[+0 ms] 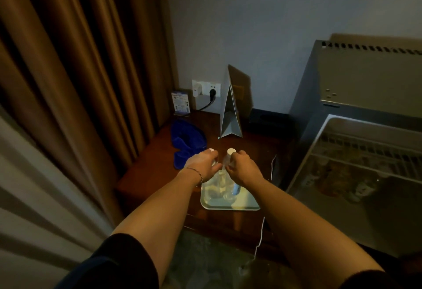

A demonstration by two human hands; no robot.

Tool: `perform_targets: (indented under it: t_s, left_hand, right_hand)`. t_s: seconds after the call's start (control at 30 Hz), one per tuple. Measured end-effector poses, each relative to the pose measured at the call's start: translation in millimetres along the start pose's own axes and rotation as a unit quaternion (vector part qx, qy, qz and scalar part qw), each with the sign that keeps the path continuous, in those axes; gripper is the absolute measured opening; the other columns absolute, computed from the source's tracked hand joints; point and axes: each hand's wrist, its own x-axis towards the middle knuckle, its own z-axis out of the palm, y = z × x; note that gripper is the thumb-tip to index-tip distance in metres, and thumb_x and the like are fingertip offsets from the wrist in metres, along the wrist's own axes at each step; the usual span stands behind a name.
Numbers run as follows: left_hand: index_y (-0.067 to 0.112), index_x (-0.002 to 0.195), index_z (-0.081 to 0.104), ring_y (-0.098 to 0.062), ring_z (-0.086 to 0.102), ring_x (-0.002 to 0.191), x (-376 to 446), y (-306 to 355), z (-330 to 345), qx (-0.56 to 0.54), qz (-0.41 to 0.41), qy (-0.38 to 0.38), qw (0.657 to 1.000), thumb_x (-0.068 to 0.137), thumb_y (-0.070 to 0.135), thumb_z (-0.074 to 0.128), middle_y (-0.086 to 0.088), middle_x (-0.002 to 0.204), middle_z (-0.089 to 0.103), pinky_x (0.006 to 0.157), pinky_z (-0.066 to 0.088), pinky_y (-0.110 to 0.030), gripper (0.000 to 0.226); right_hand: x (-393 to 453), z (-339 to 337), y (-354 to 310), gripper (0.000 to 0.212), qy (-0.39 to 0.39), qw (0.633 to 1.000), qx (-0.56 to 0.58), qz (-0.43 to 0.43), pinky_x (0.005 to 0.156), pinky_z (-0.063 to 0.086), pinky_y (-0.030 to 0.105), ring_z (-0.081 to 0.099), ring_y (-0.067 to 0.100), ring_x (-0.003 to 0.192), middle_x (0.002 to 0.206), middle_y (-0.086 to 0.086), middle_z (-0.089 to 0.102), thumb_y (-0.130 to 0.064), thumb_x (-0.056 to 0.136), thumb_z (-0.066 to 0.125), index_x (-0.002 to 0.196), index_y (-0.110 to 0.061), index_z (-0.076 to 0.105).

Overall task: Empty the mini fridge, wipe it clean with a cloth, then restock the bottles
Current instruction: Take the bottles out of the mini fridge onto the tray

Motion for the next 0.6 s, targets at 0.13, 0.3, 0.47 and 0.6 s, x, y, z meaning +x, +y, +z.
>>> perform_targets:
  t_s: [0.13, 0.3, 0.47, 0.6]
  left_hand:
    - [0.027, 0.106, 0.052, -0.021, 0.057, 0.087, 3.9, -7.6, 11.0, 0.005, -0.009, -0.001, 1.000, 0.096, 0.047, 0.047, -0.001, 0.112, 0.058, 0.071, 0.050, -0.038, 0.023]
    - [0.029, 0.113, 0.051, -0.020, 0.057, 0.087, 6.8, -9.3, 16.8, 0.012, -0.014, -0.001, 1.000, 0.098, 0.047, 0.042, 0.000, 0.118, 0.055, 0.072, 0.051, -0.038, 0.025]
    - [0.028, 0.122, 0.050, -0.022, 0.058, 0.095, 2.5, -2.2, 17.3, 0.009, -0.018, 0.002, 1.000, 0.098, 0.049, 0.041, 0.002, 0.125, 0.050, 0.075, 0.052, -0.039, 0.034]
    - [0.028, 0.123, 0.049, -0.023, 0.059, 0.099, -1.3, -0.7, 15.7, 0.019, -0.039, 0.008, 0.999, 0.097, 0.053, 0.039, 0.000, 0.125, 0.049, 0.075, 0.051, -0.039, 0.038]
  right_hand:
    - [4.2, 12.2, 0.7, 0.040, -0.005, 1.000, 0.010, -0.006, 0.091, 0.049, 0.037, 0.057, 0.028, 0.110, 0.131, 0.010, 0.047, -0.032, 0.100, 0.054, 0.135, -0.014, 0.047]
    - [6.3, 23.9, 4.0, 0.045, -0.011, 1.000, 0.020, -0.013, 0.095, 0.048, 0.037, 0.056, 0.027, 0.116, 0.138, 0.011, 0.046, -0.030, 0.101, 0.053, 0.142, -0.015, 0.041]
    - [3.3, 21.6, 6.5, 0.047, -0.012, 1.000, 0.012, -0.011, 0.093, 0.051, 0.038, 0.057, 0.027, 0.115, 0.140, 0.010, 0.041, -0.034, 0.102, 0.049, 0.144, -0.018, 0.037]
    - [0.2, 14.6, 6.1, 0.049, -0.008, 1.000, 0.008, -0.017, 0.086, 0.046, 0.033, 0.056, 0.026, 0.114, 0.139, 0.010, 0.040, -0.039, 0.102, 0.045, 0.145, -0.016, 0.036]
